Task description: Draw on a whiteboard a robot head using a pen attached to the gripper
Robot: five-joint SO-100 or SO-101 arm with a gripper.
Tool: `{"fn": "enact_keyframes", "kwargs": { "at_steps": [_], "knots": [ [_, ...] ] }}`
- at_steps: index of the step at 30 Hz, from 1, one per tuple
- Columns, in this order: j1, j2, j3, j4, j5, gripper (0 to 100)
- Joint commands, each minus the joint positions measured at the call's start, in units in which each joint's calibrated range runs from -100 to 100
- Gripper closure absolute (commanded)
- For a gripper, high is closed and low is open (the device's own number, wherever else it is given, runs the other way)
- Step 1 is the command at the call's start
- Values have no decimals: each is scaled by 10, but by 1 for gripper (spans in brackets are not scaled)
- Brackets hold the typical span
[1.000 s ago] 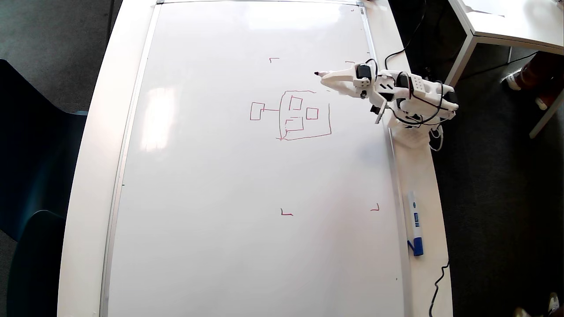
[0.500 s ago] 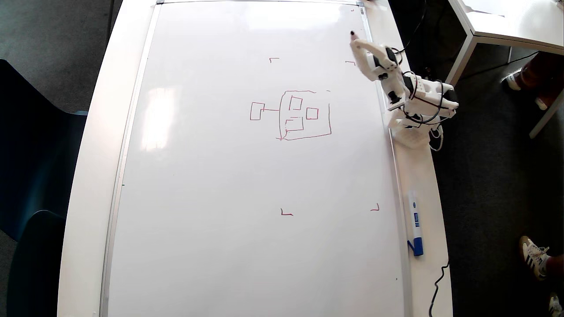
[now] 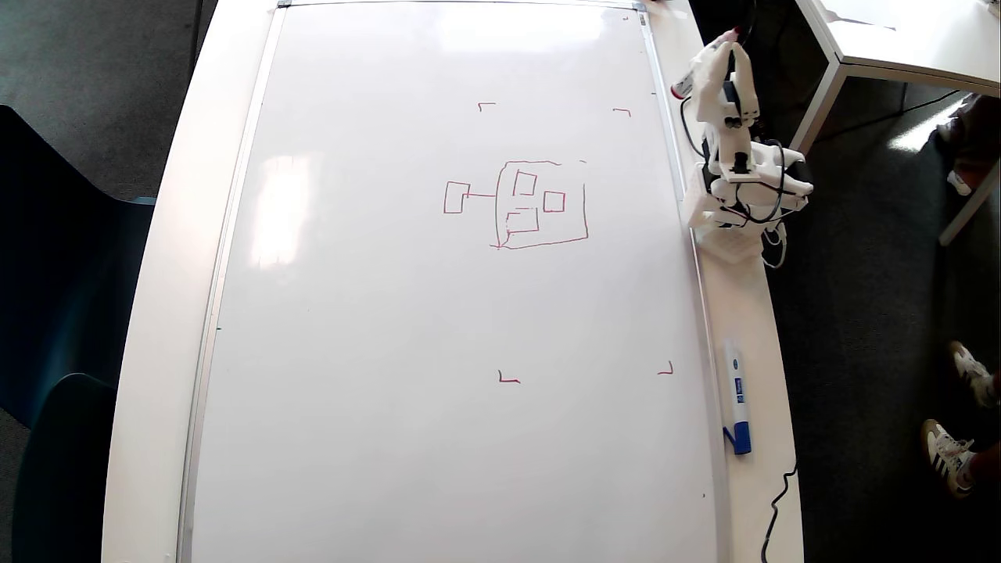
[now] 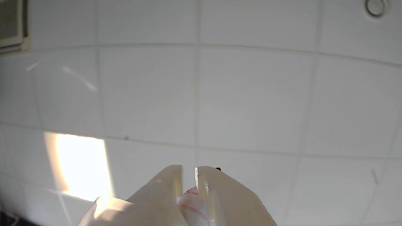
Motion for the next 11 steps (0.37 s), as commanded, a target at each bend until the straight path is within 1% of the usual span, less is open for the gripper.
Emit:
{"fn": "enact_keyframes", "kwargs": {
  "at_steps": [1, 4, 5, 8, 11],
  "knots": [
    [-2, 2, 4, -104, 1, 99],
    [-2, 2, 4, -182, 1, 99],
    [-2, 2, 4, -234, 0, 99],
    [-2, 2, 4, -308, 0, 99],
    [-2, 2, 4, -310, 0, 99]
  ]
}}
